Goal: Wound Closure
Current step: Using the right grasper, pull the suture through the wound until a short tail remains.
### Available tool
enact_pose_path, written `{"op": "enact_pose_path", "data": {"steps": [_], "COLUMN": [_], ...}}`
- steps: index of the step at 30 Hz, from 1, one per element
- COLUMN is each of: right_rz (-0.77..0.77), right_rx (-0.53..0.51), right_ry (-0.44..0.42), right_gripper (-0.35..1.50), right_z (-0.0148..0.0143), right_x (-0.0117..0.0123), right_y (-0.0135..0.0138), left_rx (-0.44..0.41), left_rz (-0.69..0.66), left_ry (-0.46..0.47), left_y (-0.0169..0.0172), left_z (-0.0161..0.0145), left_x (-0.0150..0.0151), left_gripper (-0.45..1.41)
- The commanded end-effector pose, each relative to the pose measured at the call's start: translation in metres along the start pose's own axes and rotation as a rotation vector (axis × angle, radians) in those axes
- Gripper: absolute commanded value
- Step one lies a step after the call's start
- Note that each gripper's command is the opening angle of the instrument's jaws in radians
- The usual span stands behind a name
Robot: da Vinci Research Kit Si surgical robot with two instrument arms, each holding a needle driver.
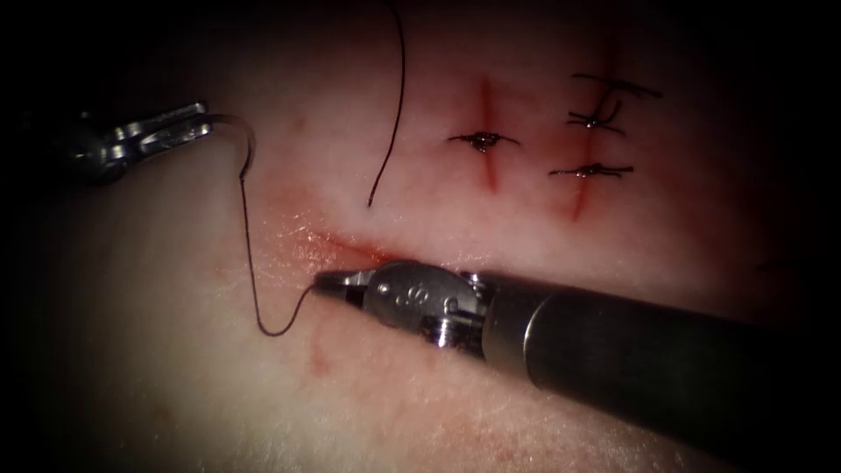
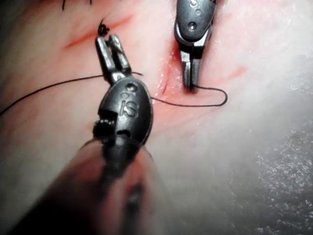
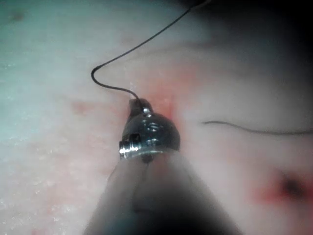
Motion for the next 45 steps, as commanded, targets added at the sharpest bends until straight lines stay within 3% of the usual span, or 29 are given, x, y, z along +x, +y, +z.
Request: {"op": "enact_pose_path", "data": {"steps": [1, 3, 6, 12, 16, 19, 20, 22, 23, 24, 28, 31, 36, 39, 42, 45], "right_rz": [0.03, 0.041, 0.027, 0.017, 0.015, 0.026, 0.036, 0.058, 0.068, 0.083, 0.07, 0.018, -0.043, -0.077, -0.157, -0.194], "right_rx": [0.019, 0.041, 0.082, 0.126, 0.125, 0.112, 0.101, 0.067, 0.05, 0.034, 0.005, -0.012, -0.038, -0.057, -0.094, -0.112], "right_ry": [0.007, 0.01, 0.051, 0.085, 0.11, 0.14, 0.174, 0.236, 0.258, 0.285, 0.357, 0.355, 0.349, 0.325, 0.245, 0.213], "right_gripper": [-0.35, -0.35, -0.35, -0.35, -0.35, -0.35, -0.01, 0.99, 1.28, 1.4, 1.48, 1.48, 1.45, 1.36, 1.33, 1.35], "right_z": [-0.0004, -0.0012, -0.0029, -0.0045, -0.0043, -0.0042, -0.0041, -0.0043, -0.0044, -0.0047, -0.0067, -0.0087, -0.0092, -0.0082, -0.005, -0.0028], "right_x": [0.0007, 0.0011, 0.0033, 0.0077, 0.0085, 0.0088, 0.009, 0.0091, 0.009, 0.009, 0.0085, 0.0079, 0.0069, 0.0062, 0.0051, 0.0044], "right_y": [-0.0013, -0.0029, -0.0082, -0.0155, -0.0167, -0.016, -0.0154, -0.0142, -0.0136, -0.0126, -0.009, -0.0069, -0.0049, -0.0034, -0.0006, 0.0005], "left_rx": [0.002, 0.0, -0.018, -0.031, -0.039, -0.041, -0.043, -0.042, -0.039, -0.031, 0.03, 0.06, 0.055, 0.056, 0.06, 0.061], "left_rz": [-0.008, -0.009, -0.023, -0.028, -0.028, -0.029, -0.03, -0.032, -0.04, -0.036, 0.001, 0.036, 0.05, 0.052, 0.05, 0.041], "left_ry": [0.003, -0.005, -0.03, -0.063, -0.069, -0.07, -0.069, -0.078, -0.096, -0.106, -0.165, -0.198, -0.198, -0.197, -0.192, -0.19], "left_y": [0.0003, 0.0006, 0.0013, 0.0022, 0.0024, 0.0023, 0.0022, 0.0019, 0.0015, 0.0012, -0.001, -0.0021, -0.0026, -0.0027, -0.0025, -0.0025], "left_z": [0.0003, 0.0001, -0.0003, 0.0, -0.0003, -0.0006, -0.0008, -0.0012, -0.0016, -0.002, -0.005, -0.0066, -0.0072, -0.0071, -0.0066, -0.0065], "left_x": [-0.001, -0.0015, -0.0022, -0.0009, 0.0, 0.0003, 0.0004, 0.0004, 0.0004, 0.0003, -0.0001, -0.0004, -0.001, -0.0016, -0.0026, -0.003], "left_gripper": [-0.45, -0.45, -0.45, -0.45, -0.45, -0.45, -0.45, -0.45, -0.45, -0.45, -0.45, -0.45, -0.45, -0.45, -0.45, -0.45]}}
